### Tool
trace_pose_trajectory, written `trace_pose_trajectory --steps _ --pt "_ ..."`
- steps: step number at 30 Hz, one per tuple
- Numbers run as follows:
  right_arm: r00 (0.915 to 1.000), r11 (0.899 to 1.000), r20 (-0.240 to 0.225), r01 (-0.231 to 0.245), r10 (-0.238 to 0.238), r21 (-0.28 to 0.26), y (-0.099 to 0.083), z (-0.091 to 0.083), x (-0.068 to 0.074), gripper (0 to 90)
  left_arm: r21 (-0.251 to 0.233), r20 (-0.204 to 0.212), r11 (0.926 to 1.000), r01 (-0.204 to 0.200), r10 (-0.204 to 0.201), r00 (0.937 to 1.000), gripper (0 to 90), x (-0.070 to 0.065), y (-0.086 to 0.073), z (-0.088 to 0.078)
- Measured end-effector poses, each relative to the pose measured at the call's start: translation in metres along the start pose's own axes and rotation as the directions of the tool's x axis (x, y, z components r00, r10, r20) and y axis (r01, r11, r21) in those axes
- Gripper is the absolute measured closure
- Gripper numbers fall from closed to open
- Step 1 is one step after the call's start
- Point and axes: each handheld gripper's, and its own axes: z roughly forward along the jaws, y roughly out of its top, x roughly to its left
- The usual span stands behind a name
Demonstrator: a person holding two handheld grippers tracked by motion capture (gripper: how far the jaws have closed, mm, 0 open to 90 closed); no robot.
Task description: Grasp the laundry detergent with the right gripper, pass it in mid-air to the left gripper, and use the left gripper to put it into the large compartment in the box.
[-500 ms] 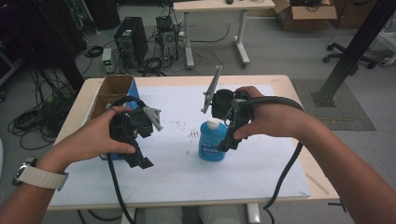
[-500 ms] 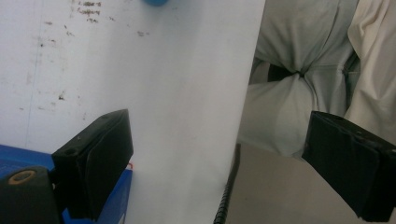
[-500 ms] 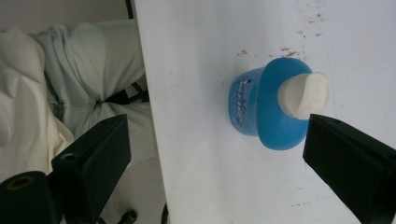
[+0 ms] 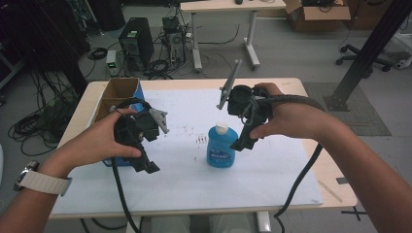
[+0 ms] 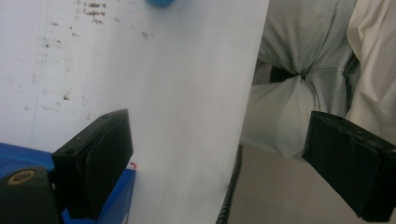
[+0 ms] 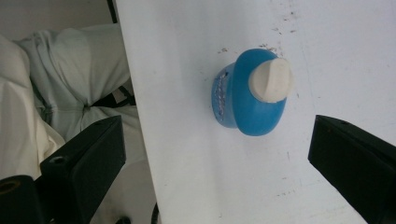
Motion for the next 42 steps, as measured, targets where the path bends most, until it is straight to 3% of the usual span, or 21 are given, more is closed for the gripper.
trace_pose_trajectory --steps 19,30,42 --pt "0.9971 0.997 0.012 -0.074 0.075 -0.032 -0.021 0.006 -0.028 5.2 0.000 -0.004 1.0000 0.001 -0.001 1.0000 8.7 0.009 0.004 0.004" --pt "0.9962 0.996 0.001 -0.087 0.088 -0.031 -0.026 0.017 -0.038 5.2 -0.004 -0.004 1.0000 0.003 -0.003 1.0000 8.7 0.012 0.004 0.005" --pt "0.9960 0.995 -0.024 -0.087 0.086 -0.050 -0.034 0.039 -0.047 4.8 -0.017 -0.006 0.9998 0.008 -0.008 0.9999 8.7 0.015 0.001 0.004"
